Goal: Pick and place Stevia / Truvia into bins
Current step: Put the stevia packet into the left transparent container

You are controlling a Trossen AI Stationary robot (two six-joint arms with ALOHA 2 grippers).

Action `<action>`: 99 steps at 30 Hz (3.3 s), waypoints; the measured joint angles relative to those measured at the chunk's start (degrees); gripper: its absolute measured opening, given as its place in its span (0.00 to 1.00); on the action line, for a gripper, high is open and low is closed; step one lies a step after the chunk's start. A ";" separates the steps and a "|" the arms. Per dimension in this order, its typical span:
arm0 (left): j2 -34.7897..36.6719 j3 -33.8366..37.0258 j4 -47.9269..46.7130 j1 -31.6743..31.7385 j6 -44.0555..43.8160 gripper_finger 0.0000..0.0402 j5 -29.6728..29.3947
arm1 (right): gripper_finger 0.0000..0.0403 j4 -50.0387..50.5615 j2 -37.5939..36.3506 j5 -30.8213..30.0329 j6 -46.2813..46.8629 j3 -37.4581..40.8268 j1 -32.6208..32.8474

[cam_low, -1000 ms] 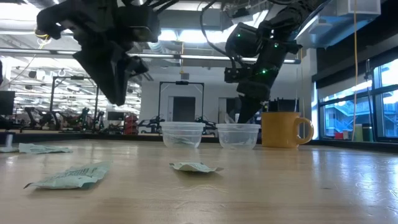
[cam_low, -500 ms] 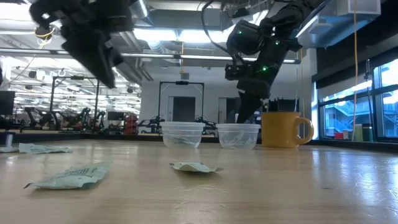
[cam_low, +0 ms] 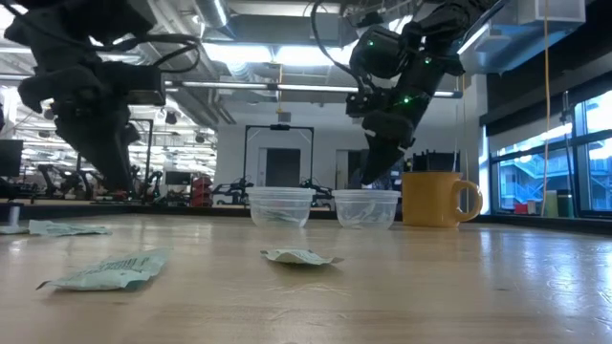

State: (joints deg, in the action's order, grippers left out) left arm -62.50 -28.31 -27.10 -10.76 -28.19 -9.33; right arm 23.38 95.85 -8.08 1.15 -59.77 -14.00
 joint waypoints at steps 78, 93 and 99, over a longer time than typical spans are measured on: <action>-16.72 -11.81 30.74 23.30 37.79 0.01 4.13 | 0.32 8.75 -19.69 -1.51 28.82 12.11 31.91; -29.38 -11.80 41.43 26.40 38.88 0.02 4.94 | 0.32 4.76 -23.70 -9.94 53.41 21.82 49.63; -30.32 -11.83 43.24 26.36 38.59 0.05 5.02 | 0.32 4.65 -23.69 -9.97 62.13 24.77 53.35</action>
State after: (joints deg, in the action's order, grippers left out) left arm -92.82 -40.14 16.14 15.60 10.40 -4.31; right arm 28.03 72.16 -18.05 63.28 -34.99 39.35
